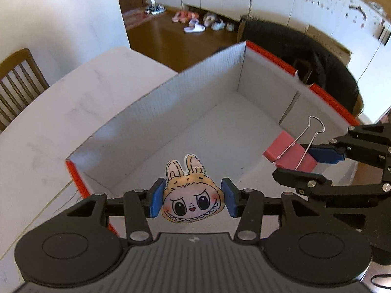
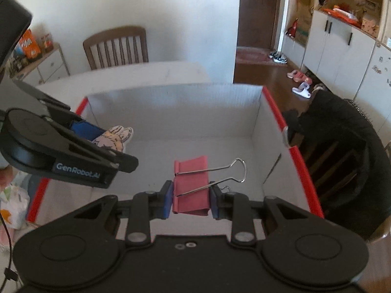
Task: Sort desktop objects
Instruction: 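Lower both held items into the red shoebox and open both grippers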
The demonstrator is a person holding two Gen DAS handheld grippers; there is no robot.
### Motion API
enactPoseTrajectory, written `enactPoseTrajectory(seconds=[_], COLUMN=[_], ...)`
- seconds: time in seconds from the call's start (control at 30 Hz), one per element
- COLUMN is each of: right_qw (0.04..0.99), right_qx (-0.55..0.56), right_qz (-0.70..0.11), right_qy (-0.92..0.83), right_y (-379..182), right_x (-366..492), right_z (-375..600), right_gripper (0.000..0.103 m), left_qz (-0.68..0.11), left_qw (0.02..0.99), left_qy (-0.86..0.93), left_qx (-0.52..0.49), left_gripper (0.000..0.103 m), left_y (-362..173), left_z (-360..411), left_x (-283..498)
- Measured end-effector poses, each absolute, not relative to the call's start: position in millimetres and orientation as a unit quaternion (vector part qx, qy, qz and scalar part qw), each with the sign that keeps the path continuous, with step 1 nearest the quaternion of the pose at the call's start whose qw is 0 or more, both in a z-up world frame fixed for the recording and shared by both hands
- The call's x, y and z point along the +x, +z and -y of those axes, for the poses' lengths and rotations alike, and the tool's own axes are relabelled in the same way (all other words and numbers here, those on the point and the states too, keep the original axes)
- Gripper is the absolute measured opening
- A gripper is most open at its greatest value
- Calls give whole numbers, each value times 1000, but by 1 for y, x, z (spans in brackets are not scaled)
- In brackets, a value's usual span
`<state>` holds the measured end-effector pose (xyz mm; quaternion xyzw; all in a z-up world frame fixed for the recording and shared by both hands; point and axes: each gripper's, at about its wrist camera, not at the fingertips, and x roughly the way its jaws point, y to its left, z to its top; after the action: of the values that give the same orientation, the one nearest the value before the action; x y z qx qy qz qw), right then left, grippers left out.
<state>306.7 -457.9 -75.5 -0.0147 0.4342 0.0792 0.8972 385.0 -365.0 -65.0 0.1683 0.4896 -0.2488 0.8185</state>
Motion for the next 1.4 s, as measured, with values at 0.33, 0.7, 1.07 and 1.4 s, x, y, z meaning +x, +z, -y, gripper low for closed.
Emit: enactPoseTrajectory(seconds=[0.33, 0.7, 1.07, 1.4], right_qw=[863, 845, 848, 856], right_qx=[-52, -62, -65, -39], right_qz=[-494, -523, -518, -506], right_qy=[89, 90, 97, 98], right_y=[-107, -125, -116, -97], right_x=[328, 332, 328, 309], right_z=[458, 459, 461, 479], right_gripper=[29, 29, 71, 71], left_qz=[-543, -590, -596, -576], left_qw=[774, 746, 743, 759], left_qy=[-256, -244, -249, -259], left_qx=[201, 191, 174, 157], left_gripper=[49, 49, 70, 71], left_y=[-98, -119, -111, -81], left_z=[381, 381, 373, 366], left_x=[407, 418, 410, 397])
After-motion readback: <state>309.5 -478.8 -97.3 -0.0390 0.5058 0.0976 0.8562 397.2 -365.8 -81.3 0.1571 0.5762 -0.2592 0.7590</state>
